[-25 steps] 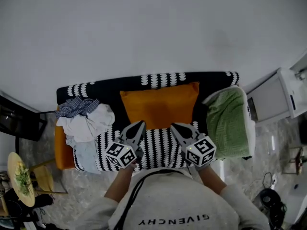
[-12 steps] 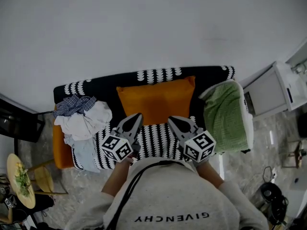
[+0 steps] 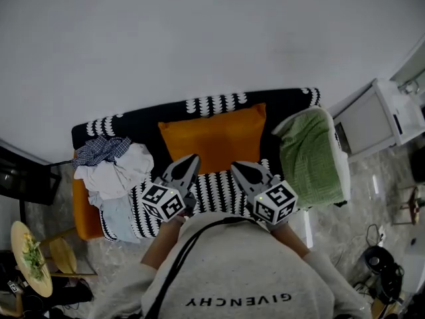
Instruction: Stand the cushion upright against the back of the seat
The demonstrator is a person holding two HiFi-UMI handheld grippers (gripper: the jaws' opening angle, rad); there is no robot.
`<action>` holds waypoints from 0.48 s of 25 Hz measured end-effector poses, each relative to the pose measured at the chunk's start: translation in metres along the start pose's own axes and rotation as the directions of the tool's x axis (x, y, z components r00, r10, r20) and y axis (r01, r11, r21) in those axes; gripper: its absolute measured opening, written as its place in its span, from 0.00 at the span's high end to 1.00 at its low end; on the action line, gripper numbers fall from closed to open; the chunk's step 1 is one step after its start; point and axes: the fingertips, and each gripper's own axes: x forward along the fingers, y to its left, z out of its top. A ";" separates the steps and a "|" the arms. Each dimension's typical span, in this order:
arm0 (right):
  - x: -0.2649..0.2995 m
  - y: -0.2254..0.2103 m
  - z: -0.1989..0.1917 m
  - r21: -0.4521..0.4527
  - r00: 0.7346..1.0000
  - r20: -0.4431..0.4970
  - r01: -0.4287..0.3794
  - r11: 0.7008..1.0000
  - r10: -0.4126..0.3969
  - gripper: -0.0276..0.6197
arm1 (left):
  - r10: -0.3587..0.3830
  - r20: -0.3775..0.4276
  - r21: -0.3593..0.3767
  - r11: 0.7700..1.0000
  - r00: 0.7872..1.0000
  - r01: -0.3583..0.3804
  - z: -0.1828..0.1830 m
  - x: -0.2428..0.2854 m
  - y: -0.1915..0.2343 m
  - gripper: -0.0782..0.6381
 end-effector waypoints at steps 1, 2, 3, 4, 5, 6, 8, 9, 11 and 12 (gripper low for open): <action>0.000 0.000 0.000 -0.001 1.000 0.000 0.002 1.000 -0.002 0.93 | -0.003 -0.001 -0.001 1.000 1.000 0.003 0.000 0.001 0.000 0.86; 0.000 0.000 0.000 -0.002 1.000 -0.001 0.004 1.000 -0.004 0.93 | -0.006 -0.002 -0.003 1.000 1.000 0.006 0.000 0.001 0.000 0.86; 0.000 0.000 0.000 -0.002 1.000 -0.003 0.005 1.000 -0.005 0.93 | -0.007 -0.003 -0.004 1.000 1.000 0.007 -0.001 0.001 0.000 0.86; 0.000 0.000 -0.001 -0.001 1.000 -0.004 0.007 1.000 -0.007 0.93 | -0.009 -0.005 -0.006 1.000 1.000 0.009 -0.002 0.001 0.001 0.86; 0.001 0.000 -0.002 0.000 1.000 -0.005 0.009 1.000 -0.009 0.93 | -0.009 -0.008 -0.009 1.000 1.000 0.009 -0.003 0.001 0.002 0.86; 0.001 0.000 -0.002 0.002 1.000 -0.006 0.011 1.000 -0.011 0.93 | -0.009 -0.010 -0.012 1.000 1.000 0.009 -0.004 0.000 0.003 0.86; 0.002 0.000 -0.004 0.006 1.000 -0.011 0.012 1.000 -0.012 0.93 | -0.007 -0.014 -0.018 1.000 1.000 0.006 -0.006 -0.001 0.006 0.86; 0.003 0.000 -0.005 0.007 1.000 -0.013 0.012 1.000 -0.012 0.93 | -0.005 -0.015 -0.021 1.000 1.000 0.005 -0.006 -0.002 0.006 0.86; 0.004 0.000 -0.005 0.009 1.000 -0.019 0.010 1.000 -0.010 0.93 | -0.002 -0.017 -0.026 1.000 1.000 0.002 -0.007 -0.002 0.008 0.86; 0.004 0.000 -0.006 0.010 1.000 -0.021 0.009 1.000 -0.008 0.93 | 0.000 -0.018 -0.028 1.000 1.000 0.000 -0.007 -0.003 0.009 0.86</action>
